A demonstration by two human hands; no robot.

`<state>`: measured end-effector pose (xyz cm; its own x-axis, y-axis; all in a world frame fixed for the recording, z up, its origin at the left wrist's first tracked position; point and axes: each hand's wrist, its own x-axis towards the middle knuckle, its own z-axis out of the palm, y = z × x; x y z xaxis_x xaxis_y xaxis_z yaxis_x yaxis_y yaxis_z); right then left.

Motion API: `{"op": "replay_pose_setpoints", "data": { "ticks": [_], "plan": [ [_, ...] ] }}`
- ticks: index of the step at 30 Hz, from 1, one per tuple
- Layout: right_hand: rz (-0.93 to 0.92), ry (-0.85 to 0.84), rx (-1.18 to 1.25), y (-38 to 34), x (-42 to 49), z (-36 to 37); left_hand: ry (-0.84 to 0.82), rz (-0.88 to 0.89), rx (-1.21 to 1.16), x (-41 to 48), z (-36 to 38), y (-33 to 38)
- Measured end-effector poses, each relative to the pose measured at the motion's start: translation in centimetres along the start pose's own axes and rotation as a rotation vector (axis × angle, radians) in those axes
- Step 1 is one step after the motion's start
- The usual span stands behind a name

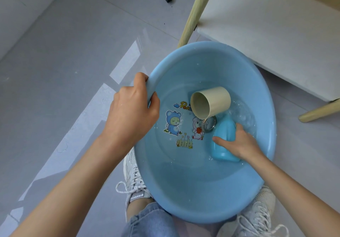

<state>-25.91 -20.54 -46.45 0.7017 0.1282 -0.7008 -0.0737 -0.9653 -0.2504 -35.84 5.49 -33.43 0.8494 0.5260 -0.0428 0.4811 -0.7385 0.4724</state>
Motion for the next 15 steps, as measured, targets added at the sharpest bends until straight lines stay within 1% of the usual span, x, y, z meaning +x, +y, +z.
{"op": "replay_pose_setpoints", "data": {
  "ticks": [15],
  "plan": [
    [0.013, 0.002, 0.002, 0.1, 0.22, 0.17, -0.04, -0.037, 0.047, -0.14, -0.13, 0.25]
  ]
}}
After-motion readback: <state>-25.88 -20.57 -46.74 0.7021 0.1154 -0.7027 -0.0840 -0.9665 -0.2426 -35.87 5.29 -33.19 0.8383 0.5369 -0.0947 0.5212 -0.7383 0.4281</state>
